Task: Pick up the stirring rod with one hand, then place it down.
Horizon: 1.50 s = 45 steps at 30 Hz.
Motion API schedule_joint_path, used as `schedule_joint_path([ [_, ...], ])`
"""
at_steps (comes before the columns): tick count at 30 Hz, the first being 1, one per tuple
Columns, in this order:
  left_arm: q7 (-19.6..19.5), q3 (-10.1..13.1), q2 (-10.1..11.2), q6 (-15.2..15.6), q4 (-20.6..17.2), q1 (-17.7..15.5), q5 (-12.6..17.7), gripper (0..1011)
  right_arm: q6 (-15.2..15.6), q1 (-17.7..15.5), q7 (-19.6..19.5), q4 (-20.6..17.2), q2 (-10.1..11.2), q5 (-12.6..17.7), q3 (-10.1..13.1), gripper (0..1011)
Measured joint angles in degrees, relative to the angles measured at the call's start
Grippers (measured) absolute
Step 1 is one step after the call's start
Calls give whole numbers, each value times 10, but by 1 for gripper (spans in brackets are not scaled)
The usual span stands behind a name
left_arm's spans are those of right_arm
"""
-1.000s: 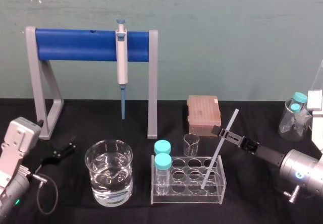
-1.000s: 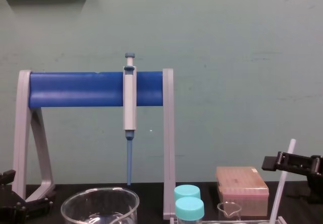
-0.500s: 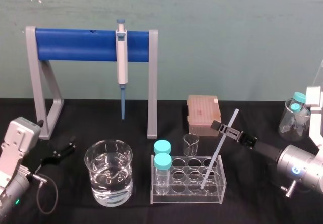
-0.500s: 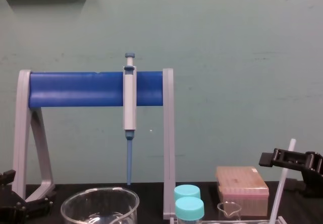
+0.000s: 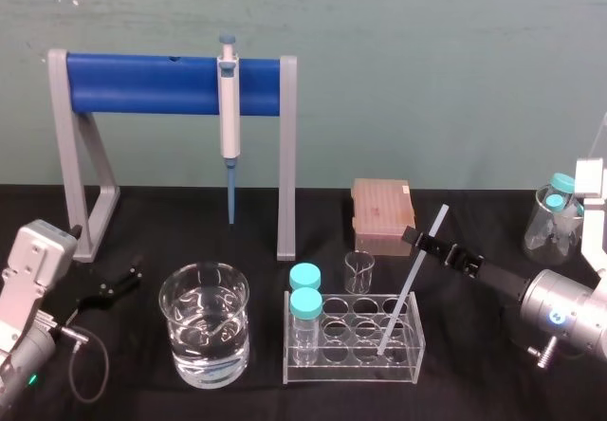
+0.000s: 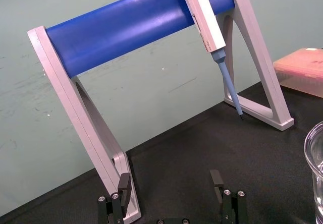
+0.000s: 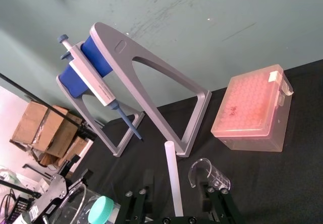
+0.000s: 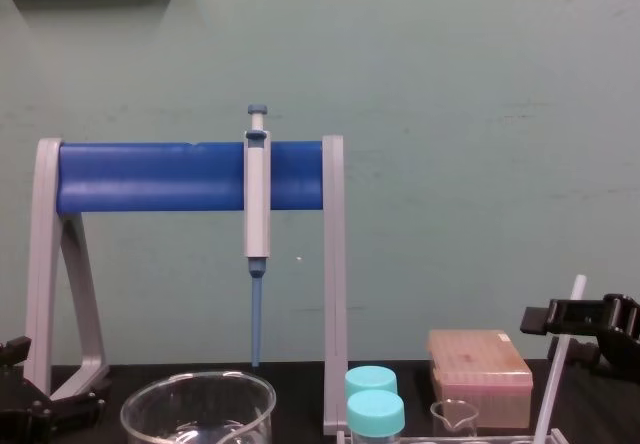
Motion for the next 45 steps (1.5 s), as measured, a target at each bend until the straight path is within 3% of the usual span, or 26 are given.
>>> schedule_joint_path([
  [8, 0, 0, 0, 0, 0, 0, 0, 1005, -4, 2, 1, -2, 8, 8, -10, 302],
  [10, 0, 0, 0, 0, 0, 0, 0, 1005, -6, 3, 2, -3, 10, 10, -13, 197],
  [15, 0, 0, 0, 0, 0, 0, 0, 1005, -11, 4, 3, -5, 15, 15, -19, 80],
  [27, 0, 0, 0, 0, 0, 0, 0, 1005, -33, 10, 4, -29, 36, -1, -41, 71],
  [34, 0, 0, 0, 0, 0, 0, 0, 1005, -53, 27, 16, -60, 64, -55, -66, 71],
  [45, 0, 0, 0, 0, 0, 0, 0, 1005, -67, 52, 40, -113, 100, -151, -84, 71],
])
